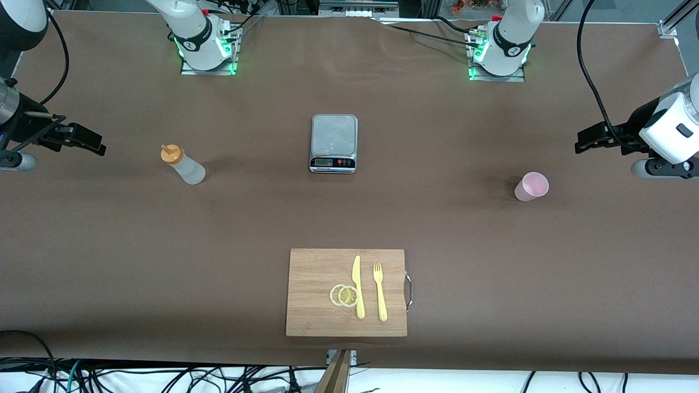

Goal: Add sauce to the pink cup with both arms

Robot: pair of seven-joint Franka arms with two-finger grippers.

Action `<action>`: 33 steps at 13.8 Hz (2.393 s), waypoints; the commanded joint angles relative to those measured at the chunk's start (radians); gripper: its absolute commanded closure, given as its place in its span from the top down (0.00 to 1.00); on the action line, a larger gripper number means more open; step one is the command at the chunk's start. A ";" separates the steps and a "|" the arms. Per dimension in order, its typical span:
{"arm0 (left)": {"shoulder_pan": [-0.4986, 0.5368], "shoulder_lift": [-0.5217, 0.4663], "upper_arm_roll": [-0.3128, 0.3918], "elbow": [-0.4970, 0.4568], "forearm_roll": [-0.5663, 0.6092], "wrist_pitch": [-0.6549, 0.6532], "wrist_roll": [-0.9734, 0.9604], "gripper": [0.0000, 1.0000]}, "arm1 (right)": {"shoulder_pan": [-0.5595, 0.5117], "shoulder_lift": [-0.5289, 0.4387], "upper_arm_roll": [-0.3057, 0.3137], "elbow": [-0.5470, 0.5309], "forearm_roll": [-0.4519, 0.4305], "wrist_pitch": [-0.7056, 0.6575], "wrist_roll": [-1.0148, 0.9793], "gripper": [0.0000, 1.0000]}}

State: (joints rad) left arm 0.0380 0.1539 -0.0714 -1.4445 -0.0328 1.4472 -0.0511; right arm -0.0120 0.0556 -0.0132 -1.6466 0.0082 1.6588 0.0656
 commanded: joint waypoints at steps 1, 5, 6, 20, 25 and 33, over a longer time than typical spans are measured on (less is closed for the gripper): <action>-0.003 0.016 0.004 0.032 -0.018 -0.018 0.002 1.00 | -0.005 -0.023 0.001 -0.007 0.004 -0.016 -0.007 1.00; 0.000 0.021 0.004 0.033 -0.016 -0.018 0.004 1.00 | -0.005 -0.023 0.001 -0.007 0.004 -0.016 -0.007 1.00; 0.000 0.021 0.004 0.033 -0.016 -0.018 0.004 1.00 | -0.005 -0.023 0.001 -0.007 0.004 -0.016 -0.007 1.00; 0.013 0.024 0.008 -0.005 -0.013 -0.014 0.013 1.00 | -0.005 -0.023 -0.002 -0.007 0.004 -0.016 -0.009 1.00; 0.013 0.024 0.010 -0.005 -0.007 -0.014 0.013 1.00 | -0.005 -0.023 -0.002 -0.007 0.004 -0.016 -0.009 1.00; 0.016 0.023 0.039 -0.114 0.025 0.036 0.014 1.00 | -0.005 -0.023 -0.002 -0.007 0.004 -0.016 -0.009 1.00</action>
State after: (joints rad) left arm 0.0505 0.1838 -0.0534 -1.4923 -0.0297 1.4451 -0.0508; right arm -0.0120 0.0556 -0.0157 -1.6466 0.0082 1.6576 0.0653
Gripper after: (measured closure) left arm 0.000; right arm 0.000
